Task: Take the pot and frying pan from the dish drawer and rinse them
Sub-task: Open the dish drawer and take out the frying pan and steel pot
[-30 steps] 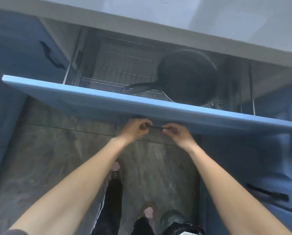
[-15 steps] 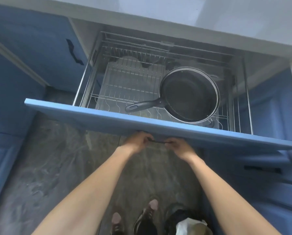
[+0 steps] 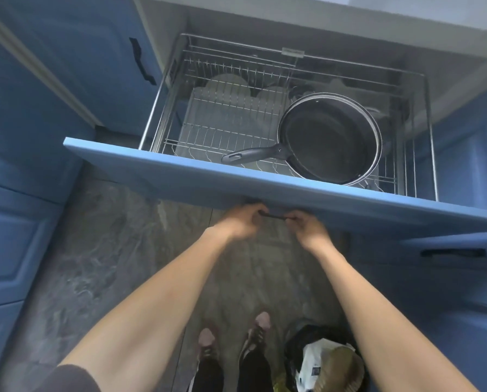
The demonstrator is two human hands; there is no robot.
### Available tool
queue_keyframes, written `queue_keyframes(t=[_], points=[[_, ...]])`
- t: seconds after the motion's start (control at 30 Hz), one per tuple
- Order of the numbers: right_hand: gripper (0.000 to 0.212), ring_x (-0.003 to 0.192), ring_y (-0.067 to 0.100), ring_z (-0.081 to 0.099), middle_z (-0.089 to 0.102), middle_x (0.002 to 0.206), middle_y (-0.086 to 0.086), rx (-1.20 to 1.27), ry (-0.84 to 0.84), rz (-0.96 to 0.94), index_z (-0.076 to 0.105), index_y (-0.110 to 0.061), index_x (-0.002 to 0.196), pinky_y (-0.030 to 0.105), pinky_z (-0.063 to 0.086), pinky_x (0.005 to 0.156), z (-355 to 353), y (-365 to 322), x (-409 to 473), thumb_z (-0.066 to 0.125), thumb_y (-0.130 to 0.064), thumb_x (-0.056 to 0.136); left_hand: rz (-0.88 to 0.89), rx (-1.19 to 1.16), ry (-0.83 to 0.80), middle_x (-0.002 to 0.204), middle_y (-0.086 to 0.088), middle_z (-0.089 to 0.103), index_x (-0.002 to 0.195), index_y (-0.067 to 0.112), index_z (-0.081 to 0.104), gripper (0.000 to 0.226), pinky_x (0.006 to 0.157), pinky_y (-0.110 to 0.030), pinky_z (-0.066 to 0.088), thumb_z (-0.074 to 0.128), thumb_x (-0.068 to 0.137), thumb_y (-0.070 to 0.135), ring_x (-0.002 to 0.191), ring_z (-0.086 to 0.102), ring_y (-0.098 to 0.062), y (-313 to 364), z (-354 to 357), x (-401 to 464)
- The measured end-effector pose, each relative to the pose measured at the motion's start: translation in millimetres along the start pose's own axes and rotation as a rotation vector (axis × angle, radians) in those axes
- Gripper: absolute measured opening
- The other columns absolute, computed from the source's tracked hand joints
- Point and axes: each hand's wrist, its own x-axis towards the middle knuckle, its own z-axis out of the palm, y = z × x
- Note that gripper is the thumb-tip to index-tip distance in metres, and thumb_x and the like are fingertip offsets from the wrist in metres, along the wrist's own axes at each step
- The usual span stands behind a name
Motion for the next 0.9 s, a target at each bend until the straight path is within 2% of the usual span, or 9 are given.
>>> queue_keyframes(t=[0.2,0.3,0.37,0.43,0.5,0.6,0.73,0.83,0.9], points=[[0.028,0.108,0.026,0.061,0.065,0.116,0.009,-0.004,-0.162,0.017,0.060,-0.022,0.117,0.030,0.044,0.083,-3.3,-2.9,-5.2,0.046,-0.012,0.096,-0.001,0.049,-0.093,0.134,-0.003,0.056,0.134,0.019,0.046,0.047,0.091,-0.023,0.038,0.055,0.088,0.017,0.119,0.053,-0.022,16.9,-12.1,-23.3],[0.041,0.127,0.026,0.050,0.053,0.138,0.009,-0.118,-0.369,-0.043,0.046,-0.013,0.138,0.028,0.038,0.099,-30.2,-16.3,-36.1,0.046,-0.019,0.097,0.137,0.029,-0.098,0.131,0.013,0.058,0.132,0.028,0.050,0.045,0.102,-0.023,0.039,0.056,0.088,0.034,0.121,0.054,-0.006,43.8,-36.8,-79.9],[0.037,0.121,0.020,0.056,0.060,0.132,0.004,-0.007,-0.532,-0.063,0.057,-0.015,0.129,0.027,0.042,0.096,-69.4,-25.4,-72.5,0.051,-0.029,0.095,0.218,-0.087,-0.119,0.116,0.026,0.065,0.120,0.036,0.059,0.032,0.099,-0.018,0.042,0.058,0.088,0.040,0.111,0.057,0.006,80.6,-73.7,-127.7],[0.031,0.109,0.016,0.063,0.066,0.123,0.000,0.190,-0.699,-0.066,0.062,-0.019,0.121,0.026,0.050,0.089,-123.1,-33.8,-109.9,0.053,-0.032,0.095,0.232,-0.198,-0.094,0.102,0.024,0.070,0.110,0.034,0.065,0.024,0.091,-0.011,0.043,0.061,0.087,0.038,0.102,0.062,0.005,116.7,-123.2,-155.4],[0.029,0.102,0.016,0.066,0.068,0.119,0.003,0.369,-0.766,-0.063,0.061,-0.014,0.119,0.025,0.051,0.086,-183.8,-43.3,-131.6,0.054,-0.027,0.095,0.271,-0.197,0.051,0.096,0.022,0.071,0.103,0.035,0.068,0.027,0.087,-0.012,0.046,0.062,0.081,0.049,0.095,0.065,0.002,141.5,-170.0,-149.5],[0.020,0.087,0.014,0.064,0.072,0.108,0.008,0.458,-0.572,-0.078,0.063,-0.013,0.111,0.025,0.051,0.079,-252.3,-59.9,-122.4,0.057,-0.020,0.094,0.242,0.045,0.155,0.103,0.018,0.069,0.105,0.040,0.064,0.042,0.091,-0.026,0.048,0.050,0.072,0.063,0.099,0.063,-0.001,151.7,-206.6,-91.6],[0.011,0.068,0.010,0.057,0.072,0.089,0.003,0.354,-0.243,-0.057,0.066,-0.017,0.099,0.016,0.047,0.061,-277.1,-74.7,-53.1,0.061,-0.015,0.090,0.101,0.516,-0.127,0.125,-0.001,0.056,0.128,0.037,0.047,0.048,0.096,-0.036,0.044,0.057,0.082,0.048,0.116,0.055,-0.022,120.2,-198.9,11.0],[0.014,0.065,0.012,0.054,0.068,0.087,0.003,0.261,-0.204,0.062,0.065,-0.018,0.101,0.013,0.043,0.053,-264.1,-65.1,-8.3,0.059,-0.013,0.089,0.034,0.605,-0.281,0.118,-0.006,0.054,0.131,0.038,0.038,0.055,0.087,-0.036,0.043,0.060,0.081,0.042,0.108,0.057,-0.029,92.2,-181.1,60.3],[0.019,0.064,0.011,0.053,0.066,0.089,0.004,0.273,-0.202,0.143,0.063,-0.014,0.109,0.012,0.043,0.052,-248.8,-53.8,17.4,0.056,-0.013,0.091,0.036,0.555,-0.341,0.108,-0.006,0.058,0.129,0.032,0.034,0.058,0.076,-0.034,0.042,0.064,0.080,0.035,0.092,0.059,-0.028,75.9,-172.1,87.3]])
